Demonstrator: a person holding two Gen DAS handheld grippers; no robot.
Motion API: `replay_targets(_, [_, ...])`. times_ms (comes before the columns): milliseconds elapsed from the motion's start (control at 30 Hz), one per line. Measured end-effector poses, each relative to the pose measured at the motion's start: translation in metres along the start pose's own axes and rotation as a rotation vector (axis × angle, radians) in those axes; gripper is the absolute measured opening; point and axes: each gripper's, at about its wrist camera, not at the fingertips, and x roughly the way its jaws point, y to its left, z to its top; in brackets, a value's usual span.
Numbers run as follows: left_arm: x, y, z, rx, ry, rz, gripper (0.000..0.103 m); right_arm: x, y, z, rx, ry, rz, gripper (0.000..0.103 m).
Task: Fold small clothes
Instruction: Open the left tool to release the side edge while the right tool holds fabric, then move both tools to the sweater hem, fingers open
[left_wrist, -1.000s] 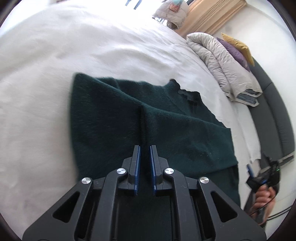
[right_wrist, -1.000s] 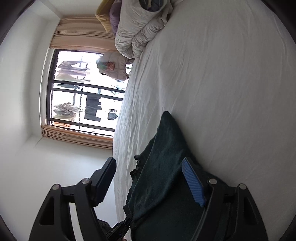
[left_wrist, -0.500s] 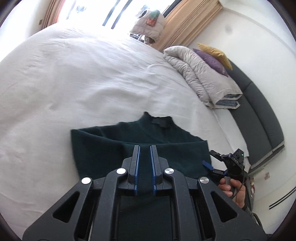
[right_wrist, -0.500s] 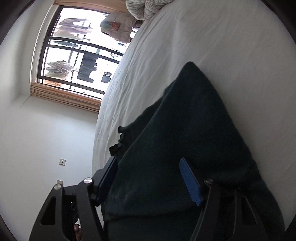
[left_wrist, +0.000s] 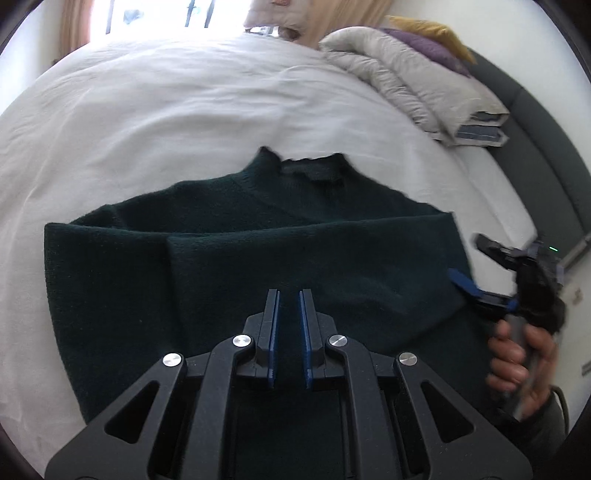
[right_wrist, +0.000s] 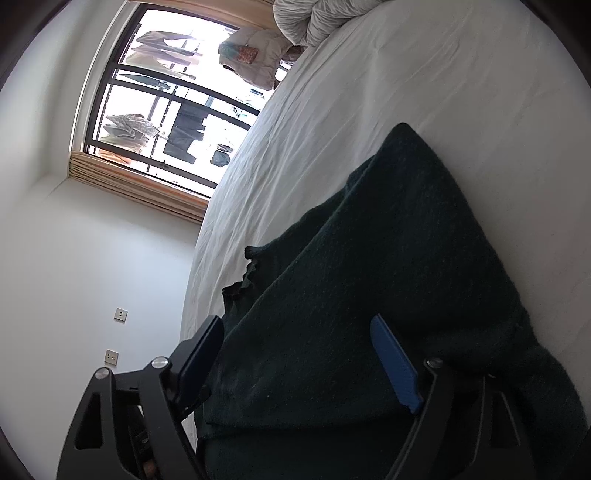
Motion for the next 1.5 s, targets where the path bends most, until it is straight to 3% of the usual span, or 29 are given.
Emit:
replay_targets(100, [0.015,0.01,-0.002,0.02,-0.019,0.028,0.009,-0.004,-0.005,0.001,0.015,0.007,0.027,0.084])
replay_targets(200, [0.014,0.023,-0.012,0.043,-0.064,0.0,0.009,-0.007,-0.009,0.004,0.04,0.007,0.051,0.084])
replay_targets(367, [0.015,0.056,-0.023,-0.061,-0.094,-0.109,0.009,-0.018,-0.016,0.004,0.075,-0.006,0.087,0.084])
replay_targets(600, [0.002,0.074,-0.031,-0.056,-0.115,-0.106,0.009,-0.011,-0.018,-0.001,0.016,0.024,0.053,0.08])
replay_targets(667, [-0.002,0.089,-0.033,-0.095,-0.121,-0.074,0.01,-0.013,-0.018,-0.001,0.012,0.026,0.059,0.08])
replay_targets(800, [-0.005,0.107,-0.038,-0.174,-0.124,-0.111,0.012,-0.018,-0.014,-0.005,0.012,0.0,0.082,0.087])
replay_targets(933, [-0.013,0.1,-0.036,-0.159,-0.121,-0.077,0.012,-0.018,-0.017,-0.006,0.009,0.012,0.03,0.082])
replay_targets(1100, [-0.055,0.079,-0.056,-0.127,-0.138,0.001,0.012,-0.063,-0.014,-0.012,0.068,-0.034,-0.039,0.084])
replay_targets(1233, [-0.102,0.045,-0.096,-0.033,-0.189,0.012,0.012,-0.109,-0.001,-0.034,0.038,-0.082,-0.025,0.086])
replay_targets(1367, [-0.132,0.003,-0.144,0.07,-0.214,0.03,0.013,-0.134,0.015,-0.075,-0.045,-0.063,-0.052,0.087])
replay_targets(1467, [-0.147,-0.025,-0.176,0.117,-0.235,0.043,0.032,-0.14,0.023,-0.111,-0.098,-0.007,-0.039,0.087])
replay_targets(1500, [-0.15,-0.032,-0.183,0.119,-0.241,0.041,0.058,-0.139,0.026,-0.124,-0.113,0.02,-0.041,0.087])
